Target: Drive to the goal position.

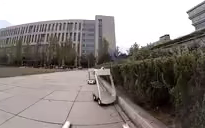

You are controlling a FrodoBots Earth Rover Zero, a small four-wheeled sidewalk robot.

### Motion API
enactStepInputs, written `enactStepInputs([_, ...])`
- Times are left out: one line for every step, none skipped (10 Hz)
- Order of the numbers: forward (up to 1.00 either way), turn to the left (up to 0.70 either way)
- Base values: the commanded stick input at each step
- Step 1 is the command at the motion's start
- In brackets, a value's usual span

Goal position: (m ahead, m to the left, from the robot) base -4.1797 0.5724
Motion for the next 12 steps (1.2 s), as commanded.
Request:
enactStepInputs([0.06,0.0])
enactStepInputs([0.06,0.0])
enactStepInputs([0.06,0.0])
enactStepInputs([0.06,0.0])
enactStepInputs([0.06,0.0])
enactStepInputs([0.06,0.0])
enactStepInputs([0.06,0.0])
enactStepInputs([0.06,0.0])
enactStepInputs([0.06,0.0])
enactStepInputs([0.06,0.0])
enactStepInputs([0.06,0.0])
enactStepInputs([0.06,0.0])
